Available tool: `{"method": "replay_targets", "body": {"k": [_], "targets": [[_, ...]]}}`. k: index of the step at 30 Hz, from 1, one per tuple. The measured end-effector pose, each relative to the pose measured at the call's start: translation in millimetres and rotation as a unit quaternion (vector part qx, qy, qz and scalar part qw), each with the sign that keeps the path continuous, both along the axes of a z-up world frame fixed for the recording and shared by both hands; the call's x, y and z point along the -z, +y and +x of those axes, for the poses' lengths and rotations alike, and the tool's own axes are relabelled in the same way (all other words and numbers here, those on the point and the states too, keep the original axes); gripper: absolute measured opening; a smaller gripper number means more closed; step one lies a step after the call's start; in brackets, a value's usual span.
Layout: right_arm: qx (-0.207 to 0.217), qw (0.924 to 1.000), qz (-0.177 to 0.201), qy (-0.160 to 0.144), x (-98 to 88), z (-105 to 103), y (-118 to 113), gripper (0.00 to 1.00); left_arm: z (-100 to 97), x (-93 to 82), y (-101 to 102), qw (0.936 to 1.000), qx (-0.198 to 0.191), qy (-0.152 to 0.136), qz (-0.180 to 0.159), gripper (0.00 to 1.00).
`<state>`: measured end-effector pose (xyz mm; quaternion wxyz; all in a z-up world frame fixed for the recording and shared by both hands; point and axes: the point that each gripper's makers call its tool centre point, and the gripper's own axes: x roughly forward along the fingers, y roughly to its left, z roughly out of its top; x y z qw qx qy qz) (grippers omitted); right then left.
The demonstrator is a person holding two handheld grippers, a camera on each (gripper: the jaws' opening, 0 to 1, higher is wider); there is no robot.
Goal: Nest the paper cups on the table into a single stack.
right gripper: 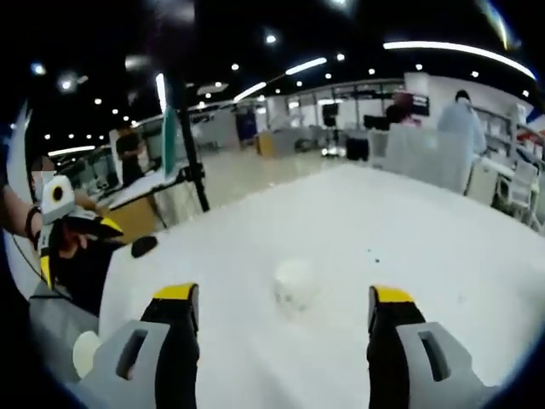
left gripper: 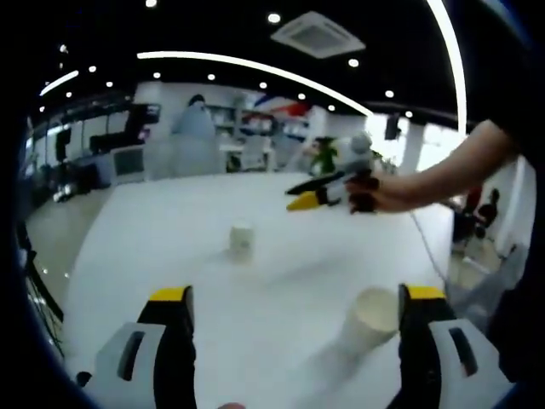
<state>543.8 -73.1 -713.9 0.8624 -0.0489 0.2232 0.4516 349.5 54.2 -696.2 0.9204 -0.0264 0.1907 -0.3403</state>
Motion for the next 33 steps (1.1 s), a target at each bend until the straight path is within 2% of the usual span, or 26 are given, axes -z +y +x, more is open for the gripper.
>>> {"method": "replay_targets", "body": {"k": [4,15,23,33], "targets": [[0.002,1.0000,-0.002,0.009,11.7,10,8,0.77,-1.8,4.5,1,1.0000,-0.003,0.004,0.004,1.00],[-0.028,0.9988,-0.032,0.026,52.3,27,39,0.71,-1.3,3.9,11,0.9994,-0.033,0.006,0.000,1.00],[-0.039,0.9978,-0.051,0.014,66.9,37,54,0.60,-5.5,9.9,10,0.9993,-0.036,0.014,-0.002,1.00],[-0.045,0.9972,-0.059,0.010,71.3,42,62,0.51,-8.1,14.1,17,0.9988,-0.046,0.017,0.000,1.00]]}}
